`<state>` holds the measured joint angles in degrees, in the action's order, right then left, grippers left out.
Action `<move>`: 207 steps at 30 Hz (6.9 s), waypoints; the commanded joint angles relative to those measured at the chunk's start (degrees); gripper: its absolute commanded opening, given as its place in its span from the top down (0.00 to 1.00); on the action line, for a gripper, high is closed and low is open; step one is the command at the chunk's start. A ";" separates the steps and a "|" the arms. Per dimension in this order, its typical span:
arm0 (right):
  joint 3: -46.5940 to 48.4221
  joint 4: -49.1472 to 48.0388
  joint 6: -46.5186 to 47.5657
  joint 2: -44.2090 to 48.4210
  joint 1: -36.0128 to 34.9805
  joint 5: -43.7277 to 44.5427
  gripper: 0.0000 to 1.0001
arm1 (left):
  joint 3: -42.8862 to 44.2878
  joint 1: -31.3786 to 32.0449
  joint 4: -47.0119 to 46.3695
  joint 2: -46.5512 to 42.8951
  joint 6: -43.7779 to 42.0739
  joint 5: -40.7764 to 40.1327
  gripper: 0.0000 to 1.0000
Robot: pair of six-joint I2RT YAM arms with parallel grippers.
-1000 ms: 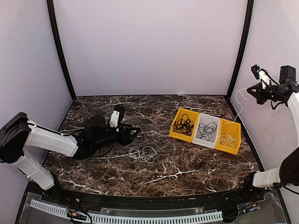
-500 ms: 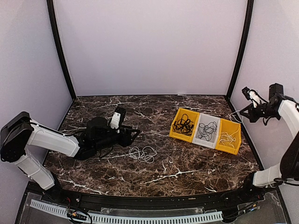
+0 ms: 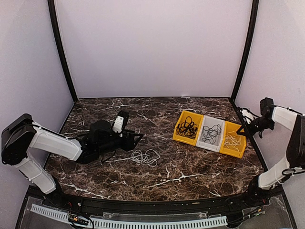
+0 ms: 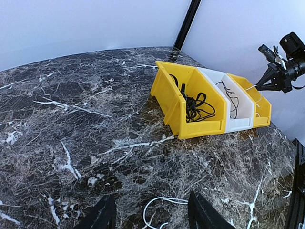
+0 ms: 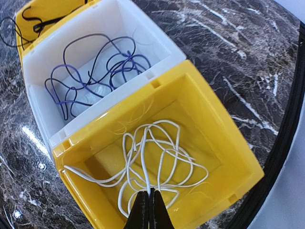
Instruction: Untangle the cables
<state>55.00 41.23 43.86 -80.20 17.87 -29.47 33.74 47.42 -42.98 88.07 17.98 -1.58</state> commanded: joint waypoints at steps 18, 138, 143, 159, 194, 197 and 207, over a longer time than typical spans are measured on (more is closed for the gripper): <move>16.35 3.39 -8.18 7.82 -21.89 5.65 0.32 | 0.76 -4.56 14.63 -5.76 6.88 -5.75 0.33; 48.61 -7.10 -30.47 -7.35 -46.58 -23.24 1.00 | -8.38 1.18 -19.41 6.29 0.65 5.42 0.54; 48.51 -6.85 -29.74 -7.06 -46.60 -22.23 1.00 | -5.08 1.32 -21.28 11.31 3.26 11.89 0.44; 47.20 -6.60 -29.61 -6.06 -46.61 -22.20 1.00 | 17.31 1.43 -10.80 32.15 1.55 15.04 0.49; 47.39 -5.82 -27.89 -6.97 -46.34 -19.62 1.00 | 6.25 1.67 0.44 19.25 0.91 6.78 0.44; 47.17 -5.73 -27.91 -6.85 -46.34 -19.57 1.00 | 10.36 1.70 4.62 21.99 0.25 8.13 0.45; 46.52 -6.35 -28.03 -7.02 -46.32 -19.69 1.00 | 16.82 1.68 2.59 29.56 1.30 13.71 0.48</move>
<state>101.54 37.10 15.79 -87.33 -28.49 -48.40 47.05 49.04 -42.15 113.95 19.44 9.23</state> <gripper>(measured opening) 0.010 0.533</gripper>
